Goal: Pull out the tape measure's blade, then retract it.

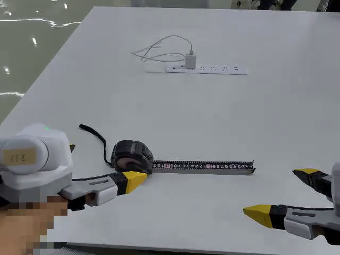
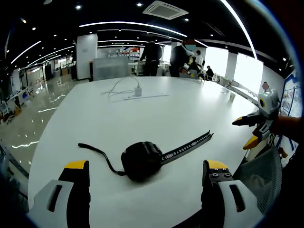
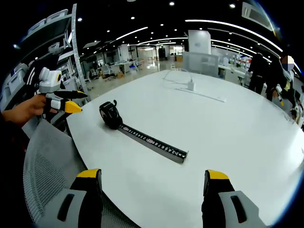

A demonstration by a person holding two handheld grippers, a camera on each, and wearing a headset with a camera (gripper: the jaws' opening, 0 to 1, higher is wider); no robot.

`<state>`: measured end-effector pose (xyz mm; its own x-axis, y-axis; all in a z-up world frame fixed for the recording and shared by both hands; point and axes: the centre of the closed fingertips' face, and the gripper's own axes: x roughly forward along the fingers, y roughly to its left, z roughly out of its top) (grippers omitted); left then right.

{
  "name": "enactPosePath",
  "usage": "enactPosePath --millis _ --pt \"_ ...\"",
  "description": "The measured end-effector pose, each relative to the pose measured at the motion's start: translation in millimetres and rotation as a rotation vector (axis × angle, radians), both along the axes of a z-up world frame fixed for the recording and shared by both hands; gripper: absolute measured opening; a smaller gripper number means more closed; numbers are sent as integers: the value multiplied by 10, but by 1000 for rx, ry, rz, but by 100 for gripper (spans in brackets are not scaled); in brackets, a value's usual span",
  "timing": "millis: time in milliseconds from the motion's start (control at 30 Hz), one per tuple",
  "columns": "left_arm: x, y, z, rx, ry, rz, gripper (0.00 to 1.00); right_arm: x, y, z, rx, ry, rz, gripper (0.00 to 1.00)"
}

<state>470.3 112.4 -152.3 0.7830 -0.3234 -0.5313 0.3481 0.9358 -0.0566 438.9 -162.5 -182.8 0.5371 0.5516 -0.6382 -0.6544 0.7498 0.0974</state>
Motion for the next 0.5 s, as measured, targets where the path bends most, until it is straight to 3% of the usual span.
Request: enactPosePath --millis 267,400,500 --pt "202 -76 -113 -7 -13 54 95 31 -5 -6 -5 2 3 87" --pt "302 -52 -160 -31 -14 125 94 52 -8 -19 -8 5 4 87" --pt "357 -45 -205 -9 -14 136 93 64 -5 -28 -6 8 3 87"
